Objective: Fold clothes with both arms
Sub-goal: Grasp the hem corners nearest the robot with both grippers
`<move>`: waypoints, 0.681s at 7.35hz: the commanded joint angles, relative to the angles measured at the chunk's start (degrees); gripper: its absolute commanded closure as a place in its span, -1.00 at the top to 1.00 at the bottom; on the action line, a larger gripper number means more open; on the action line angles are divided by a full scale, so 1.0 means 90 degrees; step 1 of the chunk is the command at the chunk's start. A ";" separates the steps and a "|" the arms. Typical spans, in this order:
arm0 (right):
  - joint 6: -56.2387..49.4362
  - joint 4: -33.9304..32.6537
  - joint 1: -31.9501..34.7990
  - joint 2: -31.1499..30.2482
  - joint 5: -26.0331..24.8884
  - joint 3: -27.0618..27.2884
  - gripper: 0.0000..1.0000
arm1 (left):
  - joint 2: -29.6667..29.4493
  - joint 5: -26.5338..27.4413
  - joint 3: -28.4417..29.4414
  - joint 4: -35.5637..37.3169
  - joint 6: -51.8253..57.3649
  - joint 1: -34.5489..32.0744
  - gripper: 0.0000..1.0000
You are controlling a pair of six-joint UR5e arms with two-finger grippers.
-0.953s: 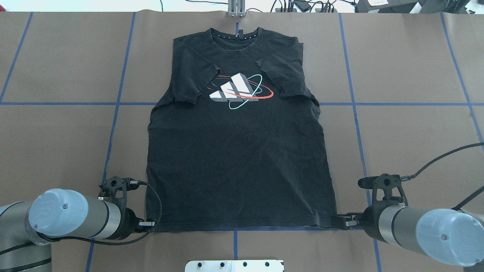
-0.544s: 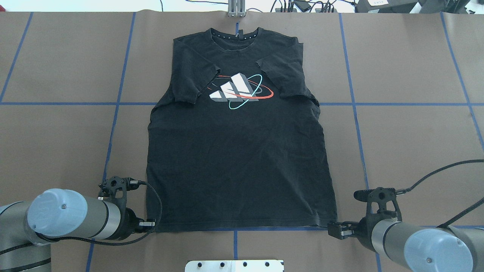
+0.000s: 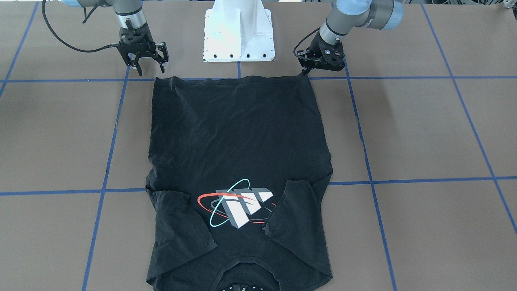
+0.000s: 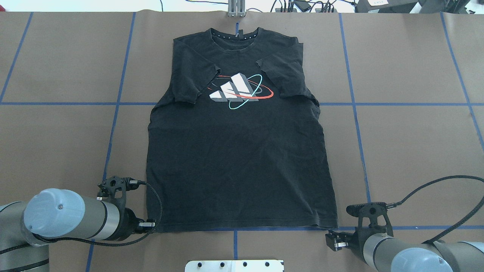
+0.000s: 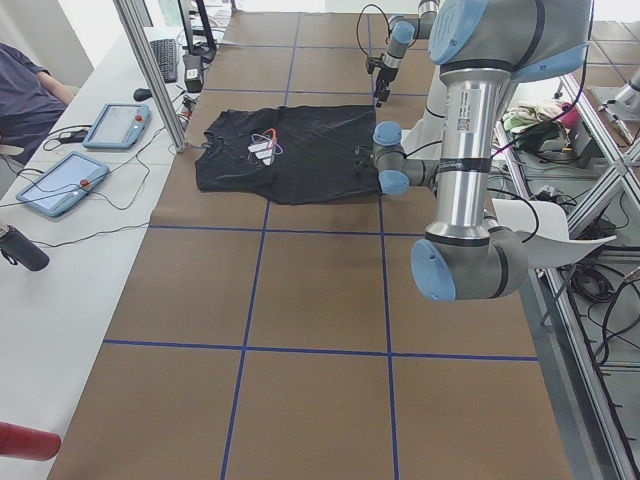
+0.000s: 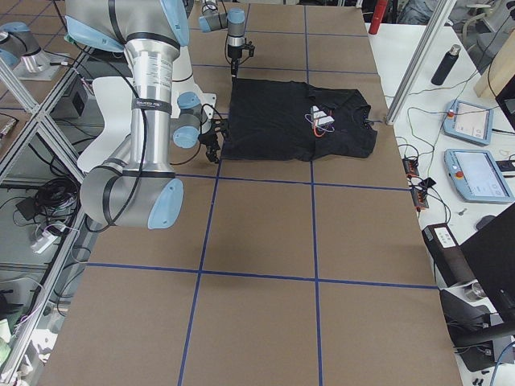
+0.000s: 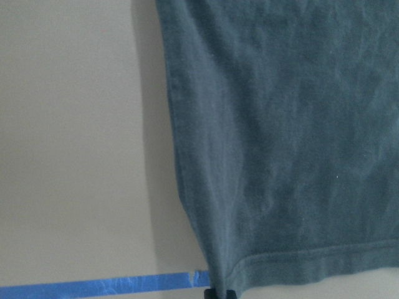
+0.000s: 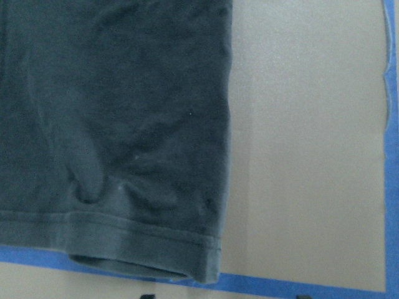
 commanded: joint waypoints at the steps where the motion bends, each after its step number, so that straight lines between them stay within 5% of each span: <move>1: -0.0032 0.0000 -0.0002 0.0039 -0.0023 -0.0032 0.32 | -0.0004 -0.0001 -0.0007 0.0000 0.0000 0.0000 -1.00; 5: -0.0091 -0.0010 0.0037 0.0127 -0.0257 -0.0061 0.14 | -0.0004 -0.0001 -0.0017 0.0000 0.0000 0.0000 -1.00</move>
